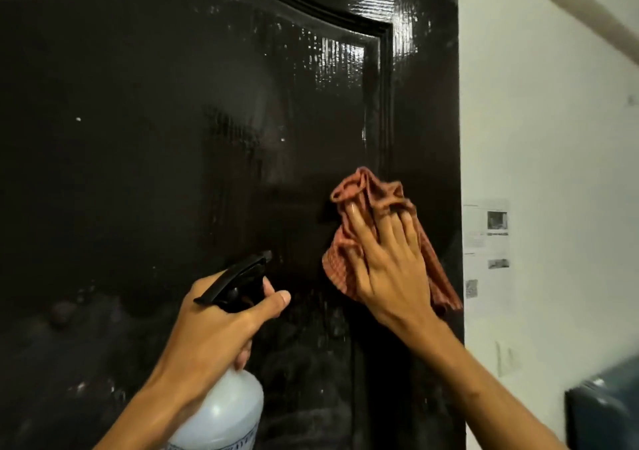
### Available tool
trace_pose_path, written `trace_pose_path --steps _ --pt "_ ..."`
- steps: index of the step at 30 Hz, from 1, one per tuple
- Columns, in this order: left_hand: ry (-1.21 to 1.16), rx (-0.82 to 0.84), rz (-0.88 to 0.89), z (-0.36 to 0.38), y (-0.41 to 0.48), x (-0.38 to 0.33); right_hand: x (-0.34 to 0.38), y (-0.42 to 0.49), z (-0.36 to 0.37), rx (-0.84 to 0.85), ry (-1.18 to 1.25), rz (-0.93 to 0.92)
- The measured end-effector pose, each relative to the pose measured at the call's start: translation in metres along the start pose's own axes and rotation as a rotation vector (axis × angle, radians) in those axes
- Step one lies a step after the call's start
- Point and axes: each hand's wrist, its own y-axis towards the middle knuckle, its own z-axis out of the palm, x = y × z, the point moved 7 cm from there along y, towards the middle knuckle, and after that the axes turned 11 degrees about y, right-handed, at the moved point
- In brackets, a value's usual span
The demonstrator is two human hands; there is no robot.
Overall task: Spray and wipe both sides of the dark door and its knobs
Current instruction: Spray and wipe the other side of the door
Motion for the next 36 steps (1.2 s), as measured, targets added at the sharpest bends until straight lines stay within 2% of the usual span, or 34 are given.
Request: trace_pose_path --steps 3,6,8,10,13,14,16,20,21,24,25,26,28,30,34,36 --pt "-0.017 0.016 0.037 0.017 0.004 -0.01 -0.008 0.035 -0.01 -0.045 0.001 0.056" --pt "-0.018 0.057 0.07 0.035 0.003 -0.017 0.002 -0.018 0.003 -0.02 -0.003 0.067" --pt "-0.016 0.095 0.073 0.046 0.001 -0.018 0.004 -0.062 0.007 0.043 0.001 -0.003" --pt "-0.018 0.125 0.074 0.056 -0.001 -0.018 -0.024 -0.063 -0.005 0.004 0.001 -0.01" --pt "-0.013 0.146 0.081 0.069 0.001 -0.019 -0.078 -0.029 -0.031 -0.165 0.083 0.282" --pt "-0.019 0.153 0.079 0.075 0.001 -0.018 -0.082 -0.032 -0.034 -0.198 0.095 0.326" --pt "-0.018 0.162 0.077 0.082 0.0 -0.015 -0.067 -0.06 -0.022 -0.194 0.094 0.272" --pt "-0.01 0.19 0.082 0.101 -0.003 -0.01 -0.054 -0.125 0.004 -0.018 0.061 0.099" --pt "-0.012 0.195 0.079 0.105 -0.002 -0.009 -0.064 -0.121 0.002 -0.023 0.07 0.127" --pt "-0.013 0.193 0.066 0.11 -0.002 -0.005 -0.086 -0.101 -0.014 -0.184 0.152 0.418" --pt "-0.02 0.187 0.066 0.11 -0.003 -0.004 -0.076 -0.1 -0.013 -0.199 0.147 0.429" --pt "-0.03 0.189 0.057 0.111 -0.005 -0.002 -0.063 -0.107 -0.008 -0.168 0.122 0.367" --pt "-0.041 0.174 0.052 0.106 -0.004 0.001 -0.029 -0.117 0.01 -0.045 0.093 0.12" --pt "-0.03 0.163 0.053 0.102 -0.001 0.001 -0.029 -0.11 0.011 -0.013 0.072 0.03" --pt "-0.014 0.11 0.066 0.085 0.005 0.004 -0.049 -0.048 -0.01 -0.175 0.135 0.302" --pt "0.002 0.078 0.055 0.077 0.003 0.011 -0.025 -0.046 -0.002 -0.153 0.175 0.261"
